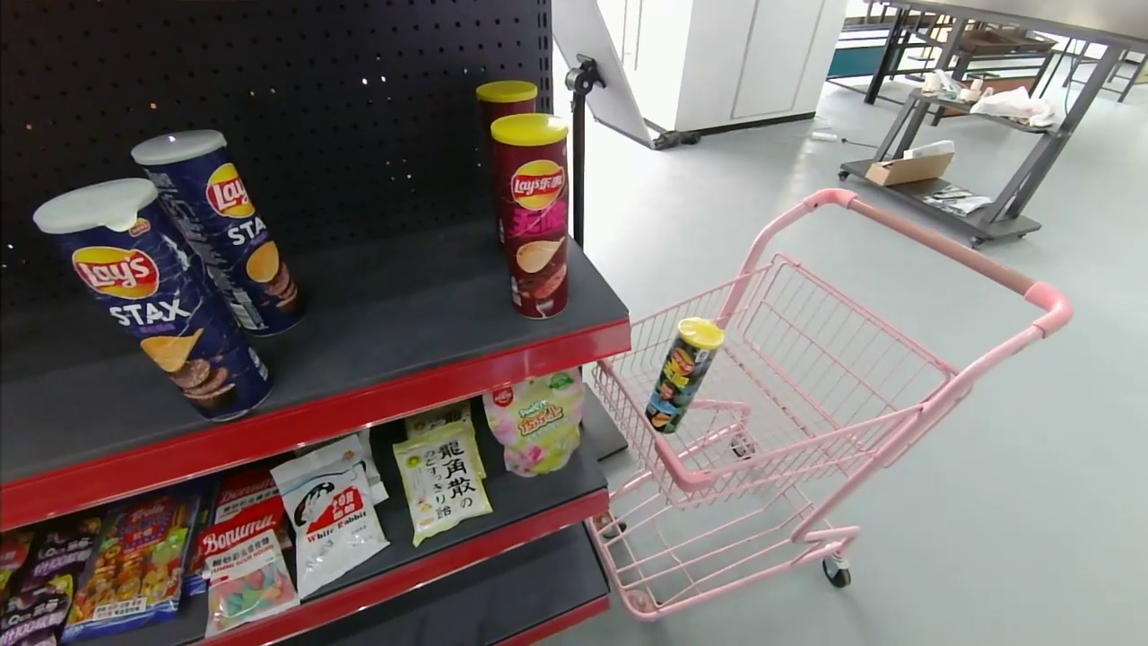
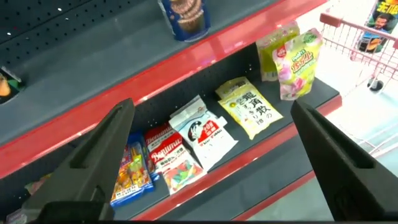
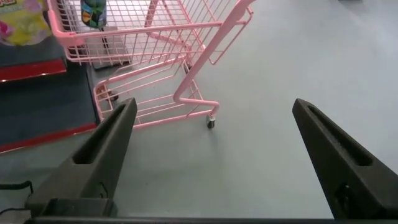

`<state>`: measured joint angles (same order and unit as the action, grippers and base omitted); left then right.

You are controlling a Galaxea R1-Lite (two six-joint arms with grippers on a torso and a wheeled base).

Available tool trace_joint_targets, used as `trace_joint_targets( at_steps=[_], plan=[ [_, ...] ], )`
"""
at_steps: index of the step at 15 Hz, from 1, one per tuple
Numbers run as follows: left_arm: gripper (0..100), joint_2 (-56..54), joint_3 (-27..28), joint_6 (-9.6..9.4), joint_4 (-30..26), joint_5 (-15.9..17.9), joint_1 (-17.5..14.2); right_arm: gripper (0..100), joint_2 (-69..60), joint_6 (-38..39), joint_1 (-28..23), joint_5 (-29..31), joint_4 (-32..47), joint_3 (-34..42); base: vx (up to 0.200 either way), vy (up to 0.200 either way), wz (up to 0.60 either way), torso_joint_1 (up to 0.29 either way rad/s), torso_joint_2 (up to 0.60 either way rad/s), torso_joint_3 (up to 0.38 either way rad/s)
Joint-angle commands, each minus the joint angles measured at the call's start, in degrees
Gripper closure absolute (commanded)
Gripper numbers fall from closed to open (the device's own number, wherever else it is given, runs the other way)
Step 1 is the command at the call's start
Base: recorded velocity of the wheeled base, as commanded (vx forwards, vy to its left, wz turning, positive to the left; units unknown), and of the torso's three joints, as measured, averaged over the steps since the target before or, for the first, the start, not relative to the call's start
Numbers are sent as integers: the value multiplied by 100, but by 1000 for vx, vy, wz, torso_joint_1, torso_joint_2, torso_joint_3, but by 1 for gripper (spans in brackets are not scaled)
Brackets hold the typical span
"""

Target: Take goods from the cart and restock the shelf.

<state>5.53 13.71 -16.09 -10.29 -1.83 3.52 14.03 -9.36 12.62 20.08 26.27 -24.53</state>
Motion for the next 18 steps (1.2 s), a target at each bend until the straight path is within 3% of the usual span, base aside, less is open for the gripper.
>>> trace_joint_targets(
  at_steps=[1, 5, 9, 11, 18],
  plan=[
    [0, -9, 0, 1, 1, -2, -1, 0, -85, -4, 4, 5, 1, 27, 0, 0, 0, -144, 373, 232],
    [0, -9, 0, 1, 1, -2, -1, 0, -129, -4, 4, 14, 10, 36, 0, 0, 0, -155, 411, 264],
    [0, -35, 0, 1, 9, -2, -1, 0, -138, -4, 4, 58, 18, 71, 0, 0, 600, -179, 539, 355],
    [0, -52, 0, 1, 9, -2, -1, 0, -243, -4, 4, 242, 18, 203, 0, 0, 0, -149, 540, 359],
    [0, -52, 17, 1, 9, -2, -1, 0, -296, -22, 13, 251, 18, 229, 0, 0, -86, -26, 77, 60]
  ],
)
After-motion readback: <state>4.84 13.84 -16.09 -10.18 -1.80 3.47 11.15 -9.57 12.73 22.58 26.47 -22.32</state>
